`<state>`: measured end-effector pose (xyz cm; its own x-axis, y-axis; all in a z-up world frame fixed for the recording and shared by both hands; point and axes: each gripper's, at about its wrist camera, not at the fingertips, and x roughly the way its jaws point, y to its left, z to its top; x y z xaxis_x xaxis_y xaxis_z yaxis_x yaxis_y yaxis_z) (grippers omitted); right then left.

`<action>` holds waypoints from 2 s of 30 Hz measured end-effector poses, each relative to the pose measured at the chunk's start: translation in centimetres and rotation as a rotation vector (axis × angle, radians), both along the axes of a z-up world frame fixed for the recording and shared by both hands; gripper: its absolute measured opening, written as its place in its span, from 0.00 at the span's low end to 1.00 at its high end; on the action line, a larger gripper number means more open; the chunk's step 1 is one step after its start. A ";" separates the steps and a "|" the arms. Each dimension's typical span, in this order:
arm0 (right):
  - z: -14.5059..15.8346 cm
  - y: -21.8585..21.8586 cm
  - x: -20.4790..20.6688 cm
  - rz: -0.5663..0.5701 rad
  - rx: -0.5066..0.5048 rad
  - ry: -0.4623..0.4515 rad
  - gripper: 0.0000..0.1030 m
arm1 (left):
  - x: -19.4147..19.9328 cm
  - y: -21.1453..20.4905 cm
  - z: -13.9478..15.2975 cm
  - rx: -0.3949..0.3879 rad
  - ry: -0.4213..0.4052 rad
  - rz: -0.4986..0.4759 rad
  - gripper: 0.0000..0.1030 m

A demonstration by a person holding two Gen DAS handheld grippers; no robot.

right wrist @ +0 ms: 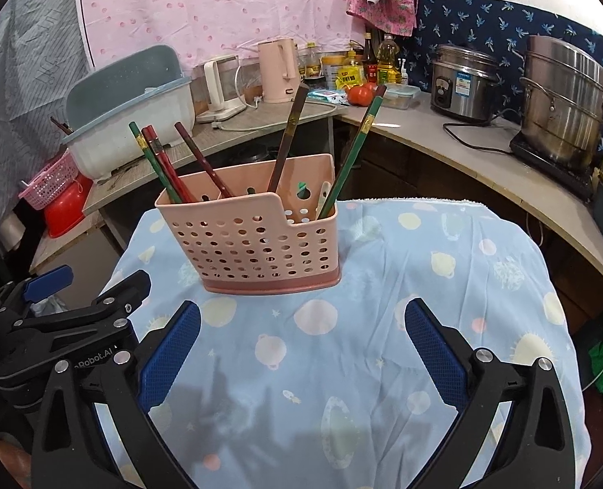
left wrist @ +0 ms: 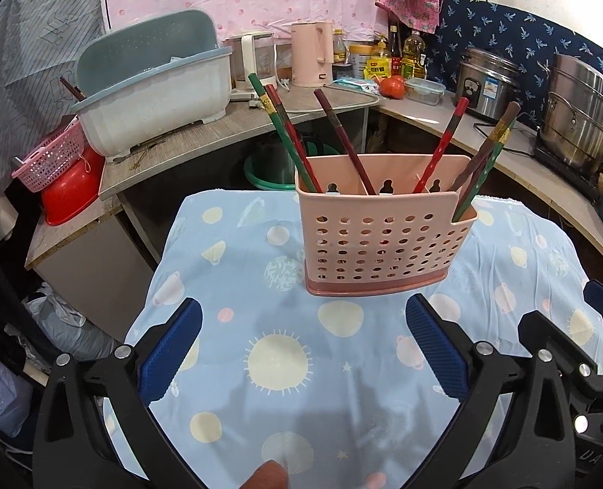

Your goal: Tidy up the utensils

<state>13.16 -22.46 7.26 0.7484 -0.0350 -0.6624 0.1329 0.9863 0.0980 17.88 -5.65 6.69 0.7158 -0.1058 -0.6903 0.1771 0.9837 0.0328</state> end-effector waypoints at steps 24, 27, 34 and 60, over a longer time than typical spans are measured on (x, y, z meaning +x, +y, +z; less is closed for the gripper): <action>0.1 0.7 -0.2 -0.003 -0.044 -0.013 0.94 | 0.0 0.2 -0.2 0.013 0.009 0.021 0.93; 0.1 0.7 -0.2 -0.003 -0.045 -0.014 0.94 | 0.0 0.2 -0.2 0.013 0.012 0.020 0.93; 0.1 0.6 -0.2 -0.004 -0.046 -0.011 0.94 | 0.0 0.3 -0.2 0.015 0.011 0.022 0.93; 0.1 0.3 -0.9 -0.006 -0.047 -0.015 0.94 | -0.4 0.2 -0.5 0.027 0.030 0.035 0.93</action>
<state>12.24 -22.16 7.40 0.7581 -0.0705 -0.6483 0.1382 0.9889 0.0541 17.45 -5.47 6.18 0.6978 -0.0620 -0.7136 0.1440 0.9881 0.0549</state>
